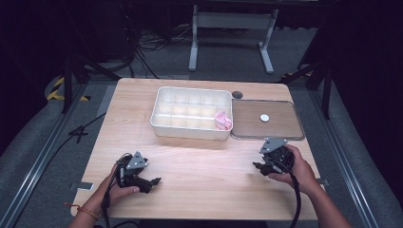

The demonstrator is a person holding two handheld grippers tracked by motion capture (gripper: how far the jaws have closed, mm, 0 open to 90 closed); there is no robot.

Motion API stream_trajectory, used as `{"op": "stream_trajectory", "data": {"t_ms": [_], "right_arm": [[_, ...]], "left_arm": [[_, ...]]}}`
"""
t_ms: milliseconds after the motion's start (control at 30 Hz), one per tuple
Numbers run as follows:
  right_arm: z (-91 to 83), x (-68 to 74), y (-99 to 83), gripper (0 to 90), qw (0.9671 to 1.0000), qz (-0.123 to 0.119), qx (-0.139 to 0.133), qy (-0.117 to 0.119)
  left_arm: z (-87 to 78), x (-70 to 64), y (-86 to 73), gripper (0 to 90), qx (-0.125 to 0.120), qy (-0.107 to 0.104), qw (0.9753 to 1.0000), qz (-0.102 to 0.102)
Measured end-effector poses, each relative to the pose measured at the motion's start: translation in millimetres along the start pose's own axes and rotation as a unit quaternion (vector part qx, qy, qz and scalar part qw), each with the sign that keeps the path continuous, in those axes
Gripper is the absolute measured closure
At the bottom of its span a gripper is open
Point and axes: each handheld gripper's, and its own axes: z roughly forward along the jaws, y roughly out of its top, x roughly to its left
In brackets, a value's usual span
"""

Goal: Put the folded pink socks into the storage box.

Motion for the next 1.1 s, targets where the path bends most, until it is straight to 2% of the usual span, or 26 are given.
{"op": "stream_trajectory", "data": {"t_ms": [167,333,767,933,1100], "right_arm": [[0.3,0.8,-9.1,31.7,0.9999,0.007,0.007,-0.001],[0.6,2.7,-20.1,31.0,0.9999,0.011,0.001,0.004],[0.1,7.3,-55.2,29.6,0.9983,0.045,-0.022,0.029],[-0.9,8.8,-65.2,29.4,0.9976,0.052,-0.031,0.032],[-3.3,10.1,-76.6,28.4,0.9953,0.074,-0.049,0.037]], "left_arm": [[0.2,-0.4,-0.1,10.4,0.0,-0.001,1.0,-0.003],[0.2,-0.4,-0.1,10.4,0.0,-0.001,1.0,-0.003],[0.4,-0.5,0.0,10.3,-0.001,0.0,1.0,-0.003],[0.3,-0.4,0.0,10.3,0.0,0.0,1.0,-0.003],[0.4,-0.5,0.0,10.3,-0.001,0.0,1.0,-0.003]]}}
